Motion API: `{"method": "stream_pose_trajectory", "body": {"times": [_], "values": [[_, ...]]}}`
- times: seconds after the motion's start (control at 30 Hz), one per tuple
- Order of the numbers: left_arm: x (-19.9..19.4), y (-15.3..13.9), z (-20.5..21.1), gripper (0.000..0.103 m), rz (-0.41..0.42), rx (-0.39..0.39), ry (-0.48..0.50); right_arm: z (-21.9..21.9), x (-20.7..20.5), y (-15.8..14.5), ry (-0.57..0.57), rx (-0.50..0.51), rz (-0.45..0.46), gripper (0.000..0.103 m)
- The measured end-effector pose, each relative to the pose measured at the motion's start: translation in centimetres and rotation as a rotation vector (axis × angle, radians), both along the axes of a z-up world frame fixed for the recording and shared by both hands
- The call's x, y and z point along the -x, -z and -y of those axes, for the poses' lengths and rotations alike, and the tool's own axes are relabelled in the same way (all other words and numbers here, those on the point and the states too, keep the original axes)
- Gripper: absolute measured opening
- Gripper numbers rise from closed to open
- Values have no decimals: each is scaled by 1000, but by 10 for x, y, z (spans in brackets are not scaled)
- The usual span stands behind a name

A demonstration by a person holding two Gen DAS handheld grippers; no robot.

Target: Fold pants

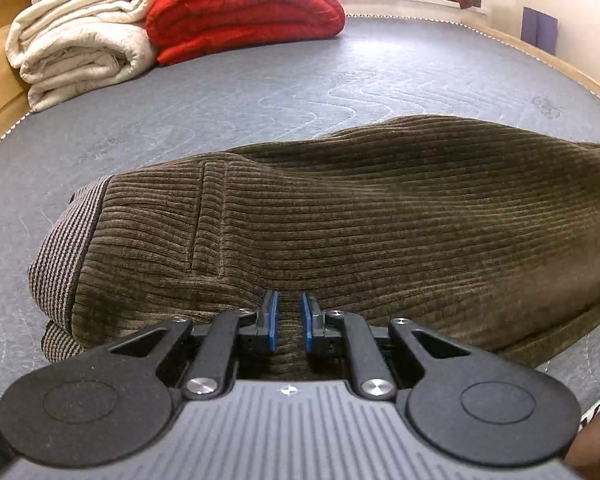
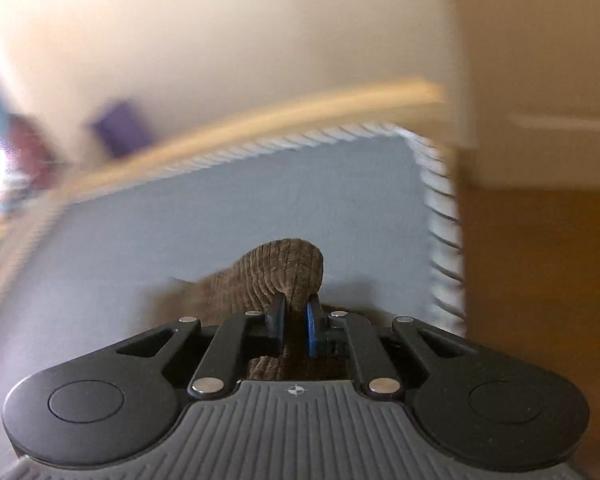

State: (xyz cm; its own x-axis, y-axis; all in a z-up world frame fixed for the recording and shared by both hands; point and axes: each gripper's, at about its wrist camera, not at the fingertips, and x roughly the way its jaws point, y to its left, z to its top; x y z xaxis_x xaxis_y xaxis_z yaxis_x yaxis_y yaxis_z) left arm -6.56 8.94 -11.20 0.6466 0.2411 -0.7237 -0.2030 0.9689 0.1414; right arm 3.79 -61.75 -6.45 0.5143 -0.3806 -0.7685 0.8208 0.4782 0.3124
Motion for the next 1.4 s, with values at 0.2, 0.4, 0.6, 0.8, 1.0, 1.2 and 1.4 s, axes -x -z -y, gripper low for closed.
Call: {"method": "stream_pose_trajectory", "body": {"times": [0.2,0.4,0.6,0.8,1.0,1.2,1.4], "values": [[0,0,-2,13,0,12,-4,-6,6,-13,-4,157,-62,37],[0,2,6,14,-1,-35,15,-38,-2,-40,-236,341,122,37],[3,6,9,14,10,-51,33,-66,-63,-12,-535,169,113,38],[6,9,16,14,11,-84,41,-74,-114,22,-510,90,39,41],[7,9,23,14,11,-100,32,-105,-144,36,-540,228,-100,48],[7,12,36,14,14,-140,28,-121,-152,33,-503,363,-152,10],[6,12,48,14,4,-149,22,-94,-134,-14,-265,440,84,9]]}}
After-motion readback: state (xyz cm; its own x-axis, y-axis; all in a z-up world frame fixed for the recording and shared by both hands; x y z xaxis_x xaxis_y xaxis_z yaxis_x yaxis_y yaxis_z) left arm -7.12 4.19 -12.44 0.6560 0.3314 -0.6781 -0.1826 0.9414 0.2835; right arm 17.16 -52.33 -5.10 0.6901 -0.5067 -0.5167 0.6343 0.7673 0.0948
